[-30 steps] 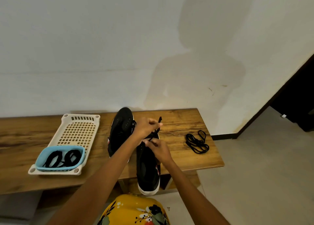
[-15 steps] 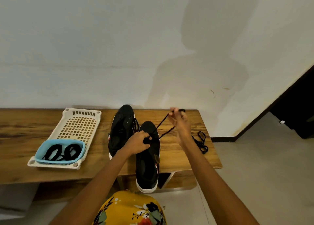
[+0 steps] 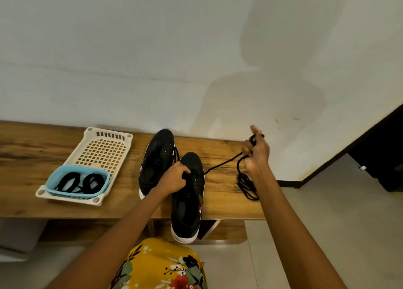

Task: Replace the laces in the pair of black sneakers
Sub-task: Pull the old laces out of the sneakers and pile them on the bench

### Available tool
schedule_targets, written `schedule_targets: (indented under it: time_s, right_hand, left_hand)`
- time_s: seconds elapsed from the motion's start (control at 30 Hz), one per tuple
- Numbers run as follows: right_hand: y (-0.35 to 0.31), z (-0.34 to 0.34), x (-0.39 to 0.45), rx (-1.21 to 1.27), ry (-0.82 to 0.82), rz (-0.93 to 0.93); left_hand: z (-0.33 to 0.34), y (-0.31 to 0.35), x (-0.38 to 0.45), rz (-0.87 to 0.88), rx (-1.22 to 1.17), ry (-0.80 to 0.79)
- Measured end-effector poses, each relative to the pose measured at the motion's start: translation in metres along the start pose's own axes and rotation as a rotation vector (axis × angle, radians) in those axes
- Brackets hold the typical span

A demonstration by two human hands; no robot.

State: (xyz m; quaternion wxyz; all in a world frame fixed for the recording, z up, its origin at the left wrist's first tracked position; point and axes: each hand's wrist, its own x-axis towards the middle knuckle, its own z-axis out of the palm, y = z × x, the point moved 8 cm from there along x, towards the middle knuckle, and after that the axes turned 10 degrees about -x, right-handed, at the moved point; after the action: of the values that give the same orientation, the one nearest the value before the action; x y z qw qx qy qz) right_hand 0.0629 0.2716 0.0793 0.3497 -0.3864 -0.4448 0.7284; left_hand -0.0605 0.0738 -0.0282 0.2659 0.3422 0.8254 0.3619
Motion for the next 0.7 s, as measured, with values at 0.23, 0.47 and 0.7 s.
schedule_targets:
  time_s: [0.23,0.47,0.7]
  right_hand:
    - [0.102,0.007,-0.015,-0.703,-0.196,0.159]
    - [0.14,0.013,-0.043,-1.433,-0.269,-0.178]
    - [0.163,0.043,-0.071,-1.183,-0.383,-0.248]
  left_hand:
    - [0.0,0.023,0.012,-0.011,0.41,0.065]
    - [-0.015,0.035,0.028,0.076,0.497,-0.013]
    - [-0.014,0.026,0.031,-0.154,0.134,0.073]
